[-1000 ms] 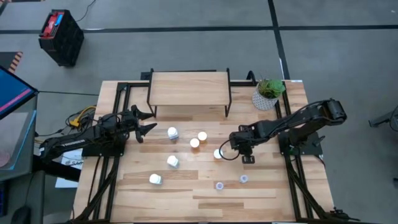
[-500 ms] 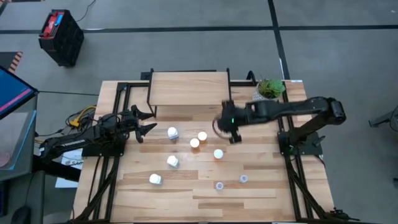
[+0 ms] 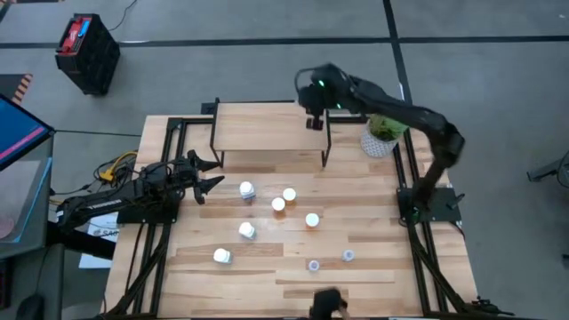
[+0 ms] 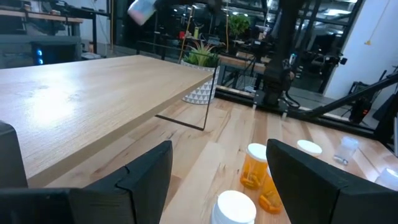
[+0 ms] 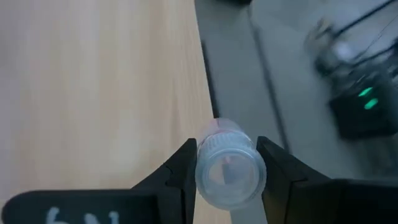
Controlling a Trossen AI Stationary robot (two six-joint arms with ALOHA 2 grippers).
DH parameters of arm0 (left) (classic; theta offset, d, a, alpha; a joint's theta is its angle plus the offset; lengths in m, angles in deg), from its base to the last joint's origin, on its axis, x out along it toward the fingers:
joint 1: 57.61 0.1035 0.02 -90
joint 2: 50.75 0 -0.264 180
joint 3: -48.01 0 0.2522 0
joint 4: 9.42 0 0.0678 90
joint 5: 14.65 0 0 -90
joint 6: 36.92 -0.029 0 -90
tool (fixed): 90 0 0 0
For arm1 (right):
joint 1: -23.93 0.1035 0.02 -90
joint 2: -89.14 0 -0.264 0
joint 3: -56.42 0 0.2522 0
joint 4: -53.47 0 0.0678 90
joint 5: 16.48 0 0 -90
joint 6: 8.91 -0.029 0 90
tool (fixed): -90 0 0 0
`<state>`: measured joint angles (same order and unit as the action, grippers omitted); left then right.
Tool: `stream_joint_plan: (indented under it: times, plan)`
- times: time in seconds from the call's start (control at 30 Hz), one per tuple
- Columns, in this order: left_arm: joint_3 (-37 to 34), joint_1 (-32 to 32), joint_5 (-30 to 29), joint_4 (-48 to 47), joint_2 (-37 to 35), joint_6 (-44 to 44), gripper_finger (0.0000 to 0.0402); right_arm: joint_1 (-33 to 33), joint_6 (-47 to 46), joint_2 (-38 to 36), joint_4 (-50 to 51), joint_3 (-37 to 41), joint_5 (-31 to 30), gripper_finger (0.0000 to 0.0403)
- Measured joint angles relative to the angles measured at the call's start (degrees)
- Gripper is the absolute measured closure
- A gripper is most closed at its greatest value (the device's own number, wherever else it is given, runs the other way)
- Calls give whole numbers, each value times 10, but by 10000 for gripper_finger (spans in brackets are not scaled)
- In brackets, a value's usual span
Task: Pick and place medicine bottles onto shelf by color
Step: Put the top transparent pill bottle on the shelf
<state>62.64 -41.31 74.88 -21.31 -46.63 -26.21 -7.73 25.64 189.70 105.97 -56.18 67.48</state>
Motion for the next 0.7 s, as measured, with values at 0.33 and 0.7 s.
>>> stream_joint_plan:
  times: [0.33,0.7]
  plan:
    - [0,0,0,0,0,0,154,-57,-39,158,288,-264,97,268]
    - [0,0,0,0,0,0,154,-56,-43,215,347,-299,107,265]
